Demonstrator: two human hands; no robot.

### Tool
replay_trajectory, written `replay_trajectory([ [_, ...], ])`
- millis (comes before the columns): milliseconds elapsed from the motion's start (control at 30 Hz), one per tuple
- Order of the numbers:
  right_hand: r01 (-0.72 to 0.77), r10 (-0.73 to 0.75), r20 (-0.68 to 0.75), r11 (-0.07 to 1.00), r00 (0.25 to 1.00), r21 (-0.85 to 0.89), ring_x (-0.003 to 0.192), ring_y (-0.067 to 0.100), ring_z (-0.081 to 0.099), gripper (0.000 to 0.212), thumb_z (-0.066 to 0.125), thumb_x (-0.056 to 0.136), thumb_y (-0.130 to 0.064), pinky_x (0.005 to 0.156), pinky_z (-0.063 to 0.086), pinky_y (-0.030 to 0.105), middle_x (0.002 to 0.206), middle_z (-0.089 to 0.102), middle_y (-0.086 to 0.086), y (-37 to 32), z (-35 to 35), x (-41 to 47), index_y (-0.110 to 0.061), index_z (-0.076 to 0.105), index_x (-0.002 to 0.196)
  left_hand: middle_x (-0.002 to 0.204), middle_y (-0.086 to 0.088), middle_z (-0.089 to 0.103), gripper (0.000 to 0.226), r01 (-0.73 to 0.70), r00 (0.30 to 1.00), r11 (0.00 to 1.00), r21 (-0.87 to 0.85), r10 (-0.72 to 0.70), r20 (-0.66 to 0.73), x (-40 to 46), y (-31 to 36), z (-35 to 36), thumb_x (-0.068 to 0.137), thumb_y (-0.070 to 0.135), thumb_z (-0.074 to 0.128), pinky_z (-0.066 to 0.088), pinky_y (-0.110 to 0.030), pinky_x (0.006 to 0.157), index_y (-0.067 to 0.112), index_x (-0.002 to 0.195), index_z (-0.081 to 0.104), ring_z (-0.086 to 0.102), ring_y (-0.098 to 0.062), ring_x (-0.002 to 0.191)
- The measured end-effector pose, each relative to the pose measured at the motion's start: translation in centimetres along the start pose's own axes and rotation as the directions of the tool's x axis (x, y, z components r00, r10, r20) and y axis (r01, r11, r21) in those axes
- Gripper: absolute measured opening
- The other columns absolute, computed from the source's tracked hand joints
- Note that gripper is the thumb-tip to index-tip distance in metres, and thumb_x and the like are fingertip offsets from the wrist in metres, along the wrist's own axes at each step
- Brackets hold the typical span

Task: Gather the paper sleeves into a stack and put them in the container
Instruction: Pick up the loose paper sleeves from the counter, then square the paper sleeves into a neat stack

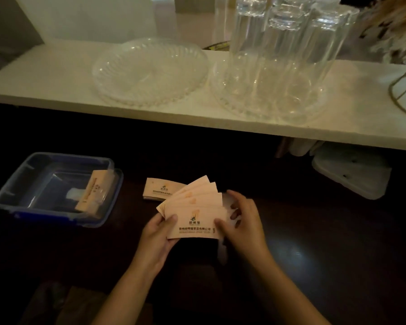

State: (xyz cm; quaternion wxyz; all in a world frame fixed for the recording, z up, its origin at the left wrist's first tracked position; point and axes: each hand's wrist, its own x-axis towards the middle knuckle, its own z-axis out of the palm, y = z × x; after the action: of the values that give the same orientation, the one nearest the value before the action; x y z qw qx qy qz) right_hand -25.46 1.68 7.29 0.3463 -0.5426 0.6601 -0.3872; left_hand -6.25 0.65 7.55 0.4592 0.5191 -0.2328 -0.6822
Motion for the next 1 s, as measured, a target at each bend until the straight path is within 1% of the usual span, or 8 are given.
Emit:
replay_trajectory([
  [100, -0.244, 0.16, 0.243, 0.896, 0.957, 0.371, 0.109, 0.014, 0.055, 0.072, 0.072, 0.075, -0.008, 0.079, 0.057, 0.031, 0.125, 0.05, -0.008, -0.5, 2.4, 0.7, -0.035, 0.038, 0.132, 0.094, -0.009, 0.073, 0.034, 0.015, 1.0, 0.999, -0.051, -0.015, -0.003, 0.4, 1.1, -2.8, 0.075, 0.012, 0.058, 0.057, -0.028, 0.06, 0.014, 0.109, 0.059, 0.069, -0.021, 0.089],
  [200, -0.383, 0.182, 0.392, 0.757, 0.902, 0.529, 0.102, 0.016, 0.065, 0.05, 0.068, 0.077, -0.003, 0.074, 0.059, 0.033, 0.116, 0.065, -0.006, -1.1, 5.4, 1.5, -0.039, 0.057, 0.11, 0.093, -0.009, 0.074, 0.025, 0.051, 0.999, 0.998, -0.025, -0.051, -0.009, 1.4, 2.1, -5.5, 0.082, 0.007, 0.055, 0.057, -0.029, 0.061, 0.014, 0.106, 0.06, 0.069, -0.022, 0.087],
  [333, -0.411, 0.26, 0.34, 0.749, 0.904, 0.52, 0.087, 0.016, 0.07, 0.031, 0.064, 0.08, -0.001, 0.066, 0.059, 0.031, 0.098, 0.071, -0.004, -2.3, 9.0, 3.2, -0.028, 0.062, 0.094, 0.08, -0.003, 0.076, 0.018, 0.05, 0.996, 0.992, 0.119, -0.041, -0.077, 4.3, 3.8, -7.8, 0.083, 0.005, 0.057, 0.056, -0.028, 0.057, 0.017, 0.096, 0.064, 0.071, -0.017, 0.077],
  [500, -0.392, 0.349, 0.179, 0.82, 0.92, 0.417, 0.087, 0.018, 0.067, 0.02, 0.061, 0.083, -0.006, 0.066, 0.06, 0.033, 0.103, 0.065, 0.001, -3.3, 12.0, 6.3, -0.021, 0.056, 0.095, 0.085, 0.001, 0.07, 0.013, -0.029, 0.986, 0.917, 0.398, 0.092, -0.141, 9.7, 5.7, -8.2, 0.082, 0.014, 0.061, 0.05, -0.022, 0.054, 0.025, 0.089, 0.062, 0.068, -0.014, 0.075],
  [633, -0.439, 0.446, 0.036, 0.857, 0.894, 0.27, 0.089, 0.022, 0.065, 0.018, 0.062, 0.083, -0.007, 0.07, 0.059, 0.038, 0.104, 0.063, 0.006, -2.8, 12.7, 7.8, -0.016, 0.055, 0.097, 0.083, 0.008, 0.061, 0.022, -0.098, 0.975, 0.809, 0.579, 0.195, -0.108, 12.5, 5.3, -7.1, 0.082, 0.014, 0.062, 0.043, -0.014, 0.052, 0.02, 0.103, 0.06, 0.06, -0.004, 0.075],
  [800, -0.498, 0.505, 0.015, 0.846, 0.863, 0.19, 0.089, 0.021, 0.064, 0.019, 0.065, 0.082, -0.009, 0.076, 0.058, 0.041, 0.099, 0.062, 0.003, -2.2, 13.0, 7.9, -0.012, 0.057, 0.099, 0.084, 0.004, 0.06, 0.024, -0.117, 0.967, 0.699, 0.706, 0.242, -0.079, 13.5, 4.1, -7.6, 0.08, 0.014, 0.063, 0.043, -0.019, 0.056, 0.01, 0.104, 0.063, 0.058, -0.006, 0.073],
  [933, -0.52, 0.524, 0.023, 0.837, 0.851, 0.169, 0.087, 0.022, 0.066, 0.017, 0.066, 0.081, -0.009, 0.075, 0.059, 0.041, 0.099, 0.068, 0.009, -1.6, 13.3, 8.3, -0.008, 0.06, 0.097, 0.103, -0.009, 0.059, 0.028, -0.172, 0.941, 0.615, 0.769, 0.334, -0.057, 14.2, 3.1, -8.8, 0.078, 0.018, 0.067, 0.041, -0.017, 0.059, 0.012, 0.105, 0.062, 0.059, -0.02, 0.089],
  [1000, -0.538, 0.537, 0.049, 0.829, 0.842, 0.154, 0.084, 0.021, 0.066, 0.011, 0.066, 0.082, -0.009, 0.071, 0.058, 0.037, 0.099, 0.068, 0.012, -1.4, 13.3, 8.5, -0.01, 0.059, 0.09, 0.116, -0.009, 0.051, 0.044, -0.132, 0.95, 0.654, 0.745, 0.298, -0.093, 14.5, 3.0, -9.1, 0.076, 0.019, 0.069, 0.04, -0.016, 0.061, 0.013, 0.117, 0.053, 0.053, -0.018, 0.097],
])
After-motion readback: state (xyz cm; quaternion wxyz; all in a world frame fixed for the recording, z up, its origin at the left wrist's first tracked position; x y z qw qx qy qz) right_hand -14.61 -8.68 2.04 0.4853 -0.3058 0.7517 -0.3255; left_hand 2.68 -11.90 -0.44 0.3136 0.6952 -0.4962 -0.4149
